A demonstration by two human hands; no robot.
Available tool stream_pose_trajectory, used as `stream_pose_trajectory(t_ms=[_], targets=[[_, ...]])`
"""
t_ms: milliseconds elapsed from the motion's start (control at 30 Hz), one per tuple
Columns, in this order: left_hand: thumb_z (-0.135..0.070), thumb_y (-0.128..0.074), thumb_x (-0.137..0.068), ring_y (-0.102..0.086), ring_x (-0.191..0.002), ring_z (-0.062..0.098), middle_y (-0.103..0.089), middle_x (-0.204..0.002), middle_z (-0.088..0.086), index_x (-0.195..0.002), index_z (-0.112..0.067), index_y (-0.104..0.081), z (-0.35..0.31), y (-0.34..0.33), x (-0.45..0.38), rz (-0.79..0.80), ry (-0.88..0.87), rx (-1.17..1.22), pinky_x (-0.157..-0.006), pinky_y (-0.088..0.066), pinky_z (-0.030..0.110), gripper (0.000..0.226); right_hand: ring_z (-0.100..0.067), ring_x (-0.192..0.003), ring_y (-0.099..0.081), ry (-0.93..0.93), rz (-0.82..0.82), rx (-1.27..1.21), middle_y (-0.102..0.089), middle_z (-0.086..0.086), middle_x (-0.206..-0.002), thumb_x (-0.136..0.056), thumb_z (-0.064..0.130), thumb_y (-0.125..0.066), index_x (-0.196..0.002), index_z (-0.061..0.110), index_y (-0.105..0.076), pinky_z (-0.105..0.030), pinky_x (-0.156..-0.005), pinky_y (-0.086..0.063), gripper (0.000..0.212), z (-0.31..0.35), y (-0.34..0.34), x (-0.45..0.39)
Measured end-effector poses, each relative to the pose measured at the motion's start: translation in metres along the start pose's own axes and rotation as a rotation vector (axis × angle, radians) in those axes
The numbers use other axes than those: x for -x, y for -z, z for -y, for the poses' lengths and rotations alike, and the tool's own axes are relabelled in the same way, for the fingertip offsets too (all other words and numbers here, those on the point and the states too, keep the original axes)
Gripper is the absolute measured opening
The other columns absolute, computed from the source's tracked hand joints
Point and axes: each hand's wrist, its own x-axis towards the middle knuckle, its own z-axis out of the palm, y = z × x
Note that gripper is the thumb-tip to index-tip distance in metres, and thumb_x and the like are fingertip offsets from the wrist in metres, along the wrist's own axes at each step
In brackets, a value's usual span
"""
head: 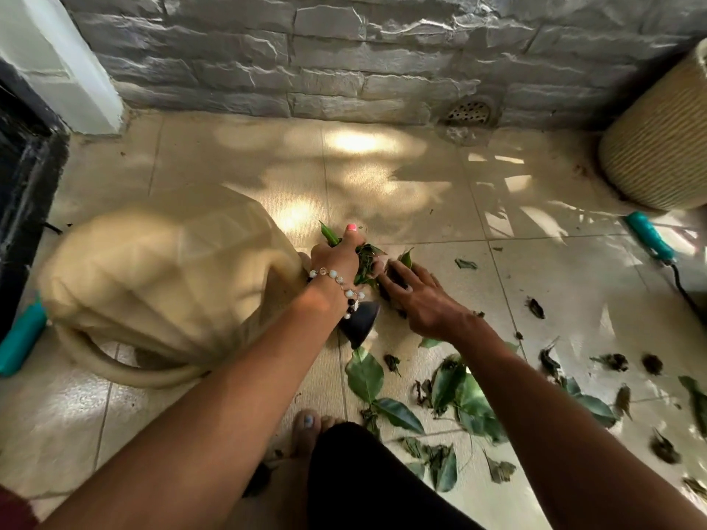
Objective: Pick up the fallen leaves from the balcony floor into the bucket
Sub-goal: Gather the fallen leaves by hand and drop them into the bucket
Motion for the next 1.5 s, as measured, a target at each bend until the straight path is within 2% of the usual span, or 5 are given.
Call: stream_pose_trajectory(t_ms=[533,800,1000,1267,1500], targets=[[-0.028,-0.061,-0.095,-0.055,-0.047,0.023,-0.058,-0.068,0.015,-0.082,0.001,-0.055,-0.014,0.007,0.047,0.129,0.088,0.190,-0.046,-0.055,0.035,0.033,-0.023,-0.131,-0.034,0.055,-0.210,0.003,-0.036,-0.003,-0.147,-0.103,0.014,-0.035,-0.144,0.020,-0.042,-0.034,-0.106,-0.037,0.043,0.026,-0.024,0.039],[-0.041,-0.070,-0.086,-0.068,-0.067,0.027,-0.067,-0.090,0.018,-0.103,0.001,-0.060,-0.011,0.002,0.031,0.079,0.044,0.112,-0.065,-0.060,0.041,0.047,-0.032,-0.098,-0.066,-0.102,-0.457,-1.744,-0.069,-0.019,-0.107,-0.088,-0.005,-0.057,-0.106,-0.003,-0.067,-0.029,-0.081,-0.056,0.020,0.011,0.006,0.017],[-0.050,-0.066,-0.085,-0.068,-0.094,0.028,-0.069,-0.104,0.014,-0.105,-0.003,-0.064,-0.037,-0.009,0.031,-0.089,0.022,0.084,-0.085,-0.058,0.040,0.051,-0.022,-0.070,-0.053,0.007,-0.413,-2.297,-0.057,-0.010,-0.076,-0.078,0.010,-0.043,-0.076,0.007,-0.058,-0.022,-0.058,-0.047,0.015,0.027,0.058,0.002],[-0.045,-0.060,-0.092,-0.064,-0.072,0.016,-0.070,-0.093,0.006,-0.103,-0.010,-0.071,-0.112,-0.020,0.119,-0.036,0.038,0.009,-0.052,-0.048,0.016,0.039,-0.033,-0.100,-0.066,-0.348,-0.524,-2.163,-0.068,-0.022,-0.101,-0.098,0.034,-0.049,-0.098,0.000,-0.065,-0.041,-0.086,-0.055,0.038,0.080,0.161,0.038],[-0.032,-0.068,-0.089,-0.067,-0.081,0.023,-0.070,-0.085,0.006,-0.087,-0.007,-0.068,-0.182,-0.025,0.262,-0.020,0.104,0.109,-0.071,-0.054,0.028,0.025,-0.025,-0.076,-0.067,-0.586,-0.615,-2.034,-0.068,-0.020,-0.083,-0.093,0.015,-0.060,-0.079,0.003,-0.067,-0.036,-0.075,-0.058,0.019,0.124,0.282,0.149]])
